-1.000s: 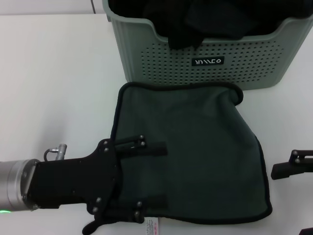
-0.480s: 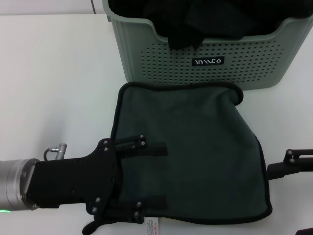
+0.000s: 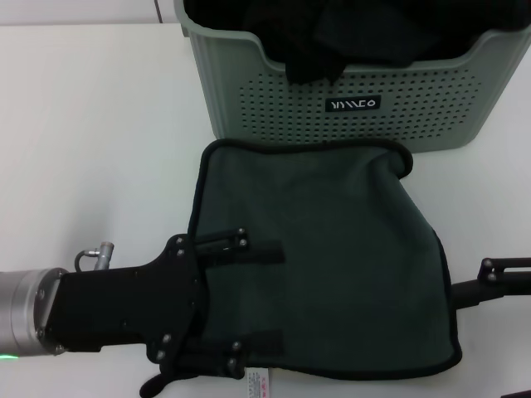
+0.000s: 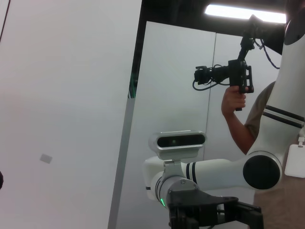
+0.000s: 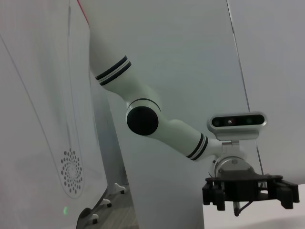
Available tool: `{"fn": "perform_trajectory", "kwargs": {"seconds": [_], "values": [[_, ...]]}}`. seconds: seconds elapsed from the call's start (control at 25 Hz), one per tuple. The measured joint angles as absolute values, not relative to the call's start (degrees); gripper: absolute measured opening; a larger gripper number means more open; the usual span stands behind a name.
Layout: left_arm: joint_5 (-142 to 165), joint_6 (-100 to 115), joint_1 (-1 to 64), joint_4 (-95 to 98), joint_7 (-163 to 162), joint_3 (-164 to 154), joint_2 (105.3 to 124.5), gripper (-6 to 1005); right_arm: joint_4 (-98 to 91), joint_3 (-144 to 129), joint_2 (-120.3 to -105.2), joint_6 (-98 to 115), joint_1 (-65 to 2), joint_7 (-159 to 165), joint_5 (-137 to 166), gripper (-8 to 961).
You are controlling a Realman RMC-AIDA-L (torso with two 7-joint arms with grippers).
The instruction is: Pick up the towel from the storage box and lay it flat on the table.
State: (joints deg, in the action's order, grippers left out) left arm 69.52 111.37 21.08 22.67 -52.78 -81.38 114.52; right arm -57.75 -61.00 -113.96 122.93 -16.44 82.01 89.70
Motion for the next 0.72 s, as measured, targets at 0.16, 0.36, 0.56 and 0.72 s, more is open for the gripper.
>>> {"fn": "perform_trajectory", "kwargs": {"seconds": [0.16,0.36,0.56,0.72], "values": [[69.5,111.4,21.1,22.7,-52.8,-81.3,114.52,784,-57.7,-61.2,-114.03,123.0,-16.4,82.0,89.8,858],[69.5,111.4,21.0,22.7,-52.9,-81.3,114.52,784,-57.6,-61.4,-114.44,123.0,-16.4,82.0,90.6,858],[69.5,111.4,20.8,22.7,-52.9,-81.5,114.51,784,-57.1,-61.3,-114.50,123.0,-16.5,81.9,90.7,858],[69.9,111.4,20.9,22.7,-52.9,-81.5,114.41,784,-56.8,-61.3,-114.69,122.4,-16.6,81.8,90.7,858]]}}
